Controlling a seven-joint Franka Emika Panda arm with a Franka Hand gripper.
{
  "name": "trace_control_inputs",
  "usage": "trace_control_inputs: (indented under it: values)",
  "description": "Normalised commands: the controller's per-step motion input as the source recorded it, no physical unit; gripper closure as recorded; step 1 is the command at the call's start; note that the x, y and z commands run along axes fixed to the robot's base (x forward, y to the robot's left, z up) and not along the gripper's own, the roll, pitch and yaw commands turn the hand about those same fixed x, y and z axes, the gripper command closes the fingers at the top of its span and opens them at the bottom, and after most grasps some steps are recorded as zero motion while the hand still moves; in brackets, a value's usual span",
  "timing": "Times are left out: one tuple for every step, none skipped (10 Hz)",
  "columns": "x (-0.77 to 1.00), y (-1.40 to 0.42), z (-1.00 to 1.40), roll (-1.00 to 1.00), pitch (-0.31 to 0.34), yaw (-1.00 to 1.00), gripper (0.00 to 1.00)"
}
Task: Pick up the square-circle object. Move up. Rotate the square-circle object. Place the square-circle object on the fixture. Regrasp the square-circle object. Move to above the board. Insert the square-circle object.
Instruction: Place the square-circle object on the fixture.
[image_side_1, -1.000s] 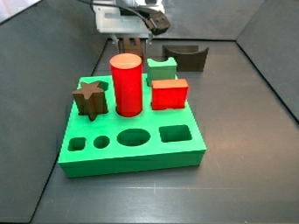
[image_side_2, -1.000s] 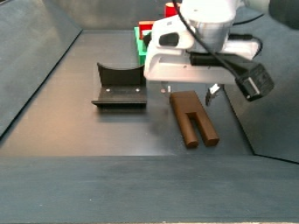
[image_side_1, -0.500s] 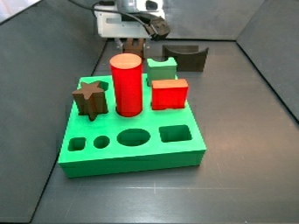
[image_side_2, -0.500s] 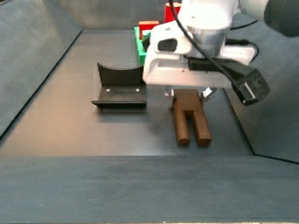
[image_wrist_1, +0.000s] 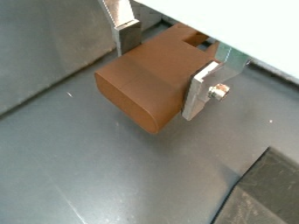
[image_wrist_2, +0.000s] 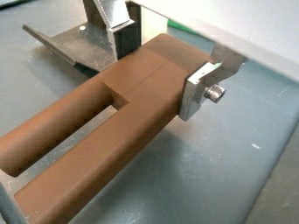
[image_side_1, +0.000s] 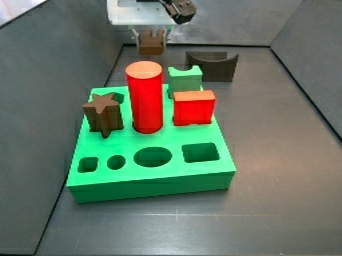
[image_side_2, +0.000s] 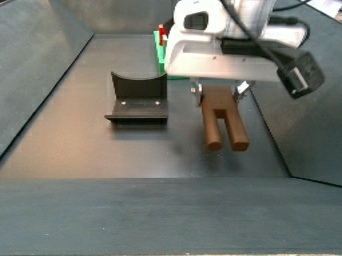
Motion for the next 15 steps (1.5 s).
trace_control_inputs:
  values:
    - [0.00, 0.00, 1.00, 0.00, 0.000, 0.00, 1.00]
    - [0.00, 0.00, 1.00, 0.00, 0.005, 0.00, 1.00]
    - [-0.02, 0.00, 1.00, 0.01, 0.032, 0.00, 1.00]
    - [-0.02, 0.00, 1.00, 0.02, 0.038, 0.00, 1.00]
    - [-0.02, 0.01, 1.00, 0.04, 0.048, -0.01, 1.00]
    - [-0.03, 0.01, 1.00, 0.05, 0.058, -0.01, 1.00]
    - [-0.03, 0.01, 1.00, 0.07, 0.066, -0.01, 1.00]
    - [-0.03, 0.01, 1.00, 0.09, 0.074, -0.01, 1.00]
    - [-0.03, 0.01, 1.00, 0.10, 0.079, 0.00, 1.00]
    - [-0.03, 0.01, 0.83, 0.11, 0.087, 0.01, 1.00]
    - [-0.02, 0.01, 0.74, 0.11, 0.091, 0.01, 1.00]
    - [-0.01, 0.01, 0.55, 0.11, 0.100, 0.02, 1.00]
    - [-0.01, 0.01, 0.41, 0.11, 0.109, 0.03, 1.00]
    - [0.01, 0.01, 0.22, 0.12, 0.122, 0.03, 1.00]
    - [1.00, -0.43, 0.25, 0.21, 0.330, 0.10, 1.00]
